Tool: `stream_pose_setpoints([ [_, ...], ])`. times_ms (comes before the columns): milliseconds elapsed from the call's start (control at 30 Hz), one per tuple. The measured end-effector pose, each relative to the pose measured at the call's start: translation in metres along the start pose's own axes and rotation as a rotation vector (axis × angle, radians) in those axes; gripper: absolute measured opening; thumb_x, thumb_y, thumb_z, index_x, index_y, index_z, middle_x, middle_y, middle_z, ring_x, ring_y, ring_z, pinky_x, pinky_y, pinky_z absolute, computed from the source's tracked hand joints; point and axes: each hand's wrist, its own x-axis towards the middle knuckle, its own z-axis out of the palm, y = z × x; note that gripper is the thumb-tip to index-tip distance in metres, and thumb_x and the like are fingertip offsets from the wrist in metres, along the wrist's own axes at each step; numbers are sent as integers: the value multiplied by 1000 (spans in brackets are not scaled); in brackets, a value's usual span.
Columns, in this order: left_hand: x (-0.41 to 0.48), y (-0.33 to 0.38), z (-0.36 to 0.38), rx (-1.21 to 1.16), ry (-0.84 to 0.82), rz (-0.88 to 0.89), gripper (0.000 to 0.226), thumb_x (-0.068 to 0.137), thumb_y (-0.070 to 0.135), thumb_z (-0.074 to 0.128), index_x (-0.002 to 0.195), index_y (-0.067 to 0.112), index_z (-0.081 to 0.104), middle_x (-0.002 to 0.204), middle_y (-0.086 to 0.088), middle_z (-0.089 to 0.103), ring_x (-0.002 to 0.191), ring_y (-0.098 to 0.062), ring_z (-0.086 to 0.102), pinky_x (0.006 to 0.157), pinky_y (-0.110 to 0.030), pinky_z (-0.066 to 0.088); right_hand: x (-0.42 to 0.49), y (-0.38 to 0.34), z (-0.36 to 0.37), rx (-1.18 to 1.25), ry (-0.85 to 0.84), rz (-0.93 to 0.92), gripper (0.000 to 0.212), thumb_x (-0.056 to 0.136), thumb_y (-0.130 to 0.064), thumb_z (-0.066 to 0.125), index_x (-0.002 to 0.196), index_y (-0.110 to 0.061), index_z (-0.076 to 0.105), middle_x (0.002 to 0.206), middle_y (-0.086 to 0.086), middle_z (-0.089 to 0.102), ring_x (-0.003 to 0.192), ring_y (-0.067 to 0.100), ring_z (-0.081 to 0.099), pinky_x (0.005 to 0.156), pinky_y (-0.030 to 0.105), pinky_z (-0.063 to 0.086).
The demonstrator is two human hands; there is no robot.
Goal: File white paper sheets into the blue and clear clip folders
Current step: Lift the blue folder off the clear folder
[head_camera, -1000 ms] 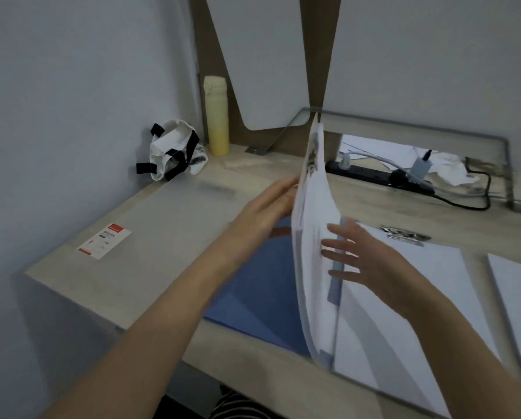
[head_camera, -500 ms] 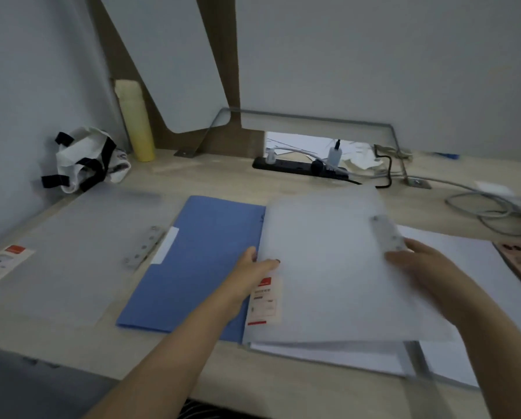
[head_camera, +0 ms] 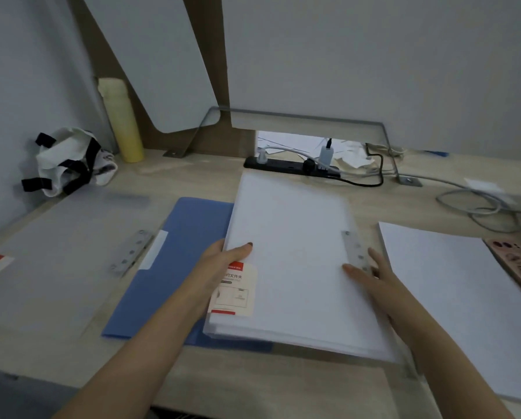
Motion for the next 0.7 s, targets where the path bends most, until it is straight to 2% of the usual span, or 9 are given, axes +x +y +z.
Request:
stream_pose_setpoints([
  [33,-1,4,-6,-1,4,29,20,85,27,63,102,15,61,72,-5,69,49,-12,66,45,-22,52,1,-1,2,111,-37,10,71,84,-32,63,144,-25,26,128,4,53,106,26,60,92,39,49],
  [133,-8,14,-24,38,19,86,21,85,31,62,104,21,59,77,-2,71,55,-13,68,51,-25,54,5,-4,11,343,-196,-16,46,84,-20,60,128,-12,52,113,6,70,91,22,70,76,31,58],
  [233,-7,14,-41,211,70,118,23,90,33,56,108,19,57,90,-2,70,69,-12,66,60,-22,51,9,-8,22,417,-198,-70,34,84,-15,58,118,-14,60,106,8,72,85,23,70,70,31,59],
  [267,-3,10,-49,346,131,160,26,91,31,54,113,17,56,103,-4,67,80,-11,65,67,-20,51,10,-8,26,418,-199,-79,32,84,-14,57,117,-15,61,106,9,72,85,25,70,70,33,59],
  [333,6,-3,-70,593,339,214,41,91,27,54,129,12,47,135,-9,45,115,-20,53,95,-26,45,13,-8,32,403,-193,-79,31,85,-12,57,115,-17,62,104,10,73,83,26,69,71,35,58],
  [400,8,-14,-86,650,465,148,53,90,26,55,137,8,38,143,-14,30,130,-30,39,106,-38,33,16,-4,36,366,-165,-59,30,85,-11,58,114,-17,62,101,11,73,80,27,69,71,35,56],
  [533,11,-19,-99,579,408,-59,59,90,23,55,142,6,31,146,-14,31,127,-31,42,101,-37,37,22,5,35,299,-140,-8,28,85,-11,57,113,-15,63,97,10,73,78,26,70,69,35,54],
  [633,13,-10,-105,309,334,-88,38,90,15,54,124,-2,53,106,-12,62,84,-21,59,64,-25,44,26,8,31,235,-138,5,25,86,-12,56,110,-16,64,93,9,74,80,27,69,73,37,53],
  [700,9,-8,-105,121,254,-128,27,90,14,54,112,-1,61,91,-9,67,75,-20,62,63,-25,46,27,9,28,199,-142,20,25,87,-13,55,111,-16,63,98,11,73,86,31,67,77,39,52],
])
